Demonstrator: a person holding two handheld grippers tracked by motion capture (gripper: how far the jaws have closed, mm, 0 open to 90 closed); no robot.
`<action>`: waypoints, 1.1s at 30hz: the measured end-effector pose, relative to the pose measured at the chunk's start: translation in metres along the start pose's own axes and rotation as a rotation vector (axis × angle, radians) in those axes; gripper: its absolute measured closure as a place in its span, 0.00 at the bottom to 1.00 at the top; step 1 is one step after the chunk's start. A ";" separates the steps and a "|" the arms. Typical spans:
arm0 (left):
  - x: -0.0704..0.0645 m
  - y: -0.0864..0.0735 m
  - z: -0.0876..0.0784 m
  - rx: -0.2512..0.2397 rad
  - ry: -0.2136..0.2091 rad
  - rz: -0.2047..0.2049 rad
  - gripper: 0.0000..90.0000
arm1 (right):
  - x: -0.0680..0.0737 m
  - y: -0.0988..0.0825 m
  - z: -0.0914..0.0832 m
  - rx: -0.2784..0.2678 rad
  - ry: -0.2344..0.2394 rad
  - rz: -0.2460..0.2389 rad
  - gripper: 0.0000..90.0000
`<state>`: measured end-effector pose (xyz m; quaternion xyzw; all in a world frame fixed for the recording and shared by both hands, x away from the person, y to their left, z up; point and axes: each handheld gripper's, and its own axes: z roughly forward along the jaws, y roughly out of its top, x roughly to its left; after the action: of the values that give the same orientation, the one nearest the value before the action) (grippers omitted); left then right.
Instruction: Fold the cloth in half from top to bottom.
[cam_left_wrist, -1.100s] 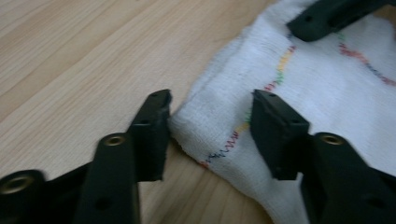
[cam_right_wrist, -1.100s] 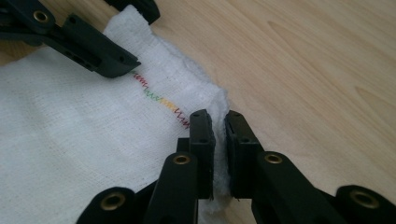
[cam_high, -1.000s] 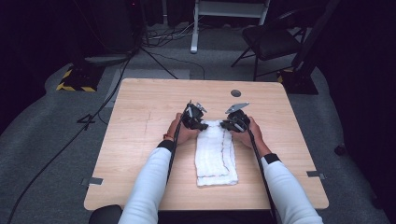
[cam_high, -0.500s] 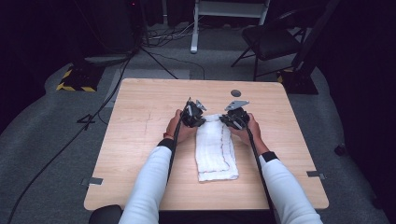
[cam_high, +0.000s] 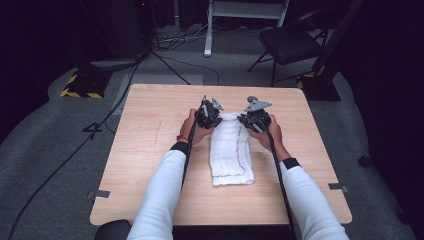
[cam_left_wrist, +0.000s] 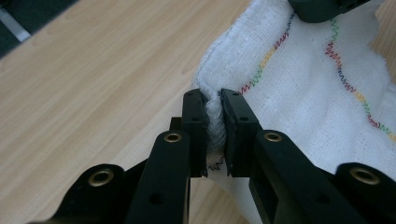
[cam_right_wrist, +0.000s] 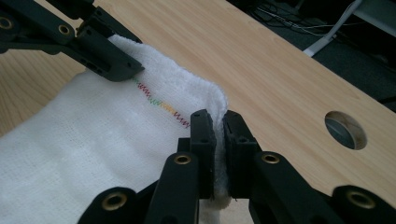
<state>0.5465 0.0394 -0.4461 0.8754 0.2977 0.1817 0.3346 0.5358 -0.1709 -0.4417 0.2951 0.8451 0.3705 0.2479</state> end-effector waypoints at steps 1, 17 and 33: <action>0.000 0.002 -0.001 0.004 0.007 0.013 0.90 | -0.001 0.002 -0.001 -0.002 0.000 0.000 0.93; 0.001 0.026 -0.020 -0.072 0.041 0.025 0.90 | -0.012 0.016 -0.021 -0.062 -0.045 0.000 0.94; -0.014 0.002 -0.026 -0.102 -0.055 0.069 0.89 | -0.005 0.000 -0.030 -0.060 0.023 -0.019 0.93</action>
<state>0.5236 0.0416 -0.4278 0.8716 0.2486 0.1841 0.3804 0.5198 -0.1887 -0.4228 0.2751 0.8393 0.3964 0.2504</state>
